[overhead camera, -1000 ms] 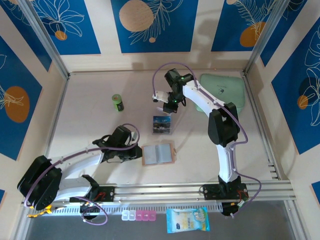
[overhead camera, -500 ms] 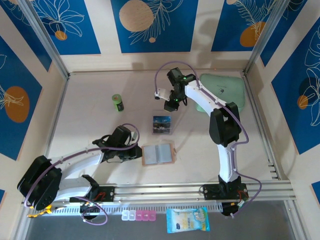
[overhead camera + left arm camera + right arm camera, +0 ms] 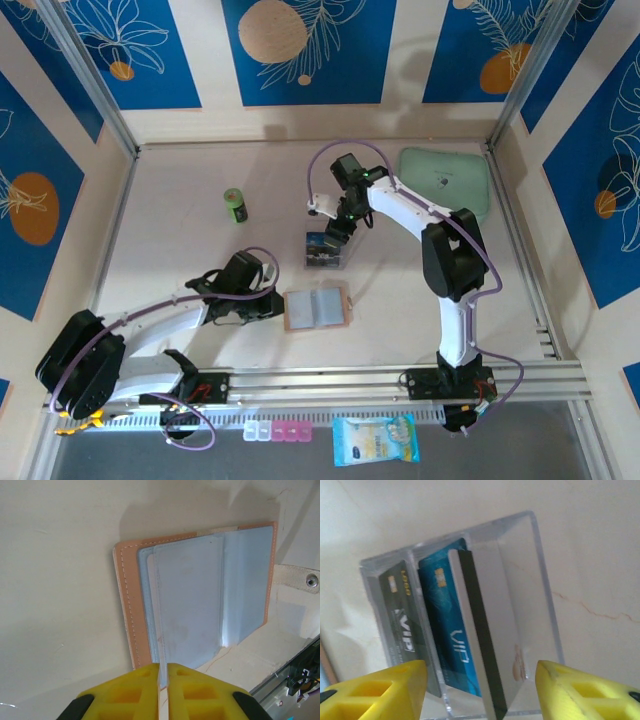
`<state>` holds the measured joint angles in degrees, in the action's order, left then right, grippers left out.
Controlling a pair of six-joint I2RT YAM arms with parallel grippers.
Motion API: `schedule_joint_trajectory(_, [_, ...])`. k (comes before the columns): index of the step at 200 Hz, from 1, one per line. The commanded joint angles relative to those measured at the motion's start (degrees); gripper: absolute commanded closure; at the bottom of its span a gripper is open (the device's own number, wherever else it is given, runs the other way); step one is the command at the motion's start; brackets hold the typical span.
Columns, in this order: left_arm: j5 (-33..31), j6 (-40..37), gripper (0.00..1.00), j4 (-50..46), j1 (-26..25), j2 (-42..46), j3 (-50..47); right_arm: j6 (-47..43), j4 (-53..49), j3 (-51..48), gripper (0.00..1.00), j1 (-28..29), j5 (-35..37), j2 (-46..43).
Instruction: Take the credit cards out of the card holder
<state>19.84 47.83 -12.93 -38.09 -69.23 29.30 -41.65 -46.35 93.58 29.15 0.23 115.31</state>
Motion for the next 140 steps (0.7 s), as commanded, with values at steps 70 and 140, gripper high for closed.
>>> schedule_joint_trajectory(70, [-0.34,-0.8,0.88,-1.4,0.82,0.5,0.68,2.93,10.38,-0.68,0.4,-0.12,11.19,-2.09])
schedule_joint_trajectory(140, [-0.49,-0.55,0.88,-1.38,0.82,1.28,0.25,5.31,13.03,0.7,0.41,-0.41,12.07,-3.3])
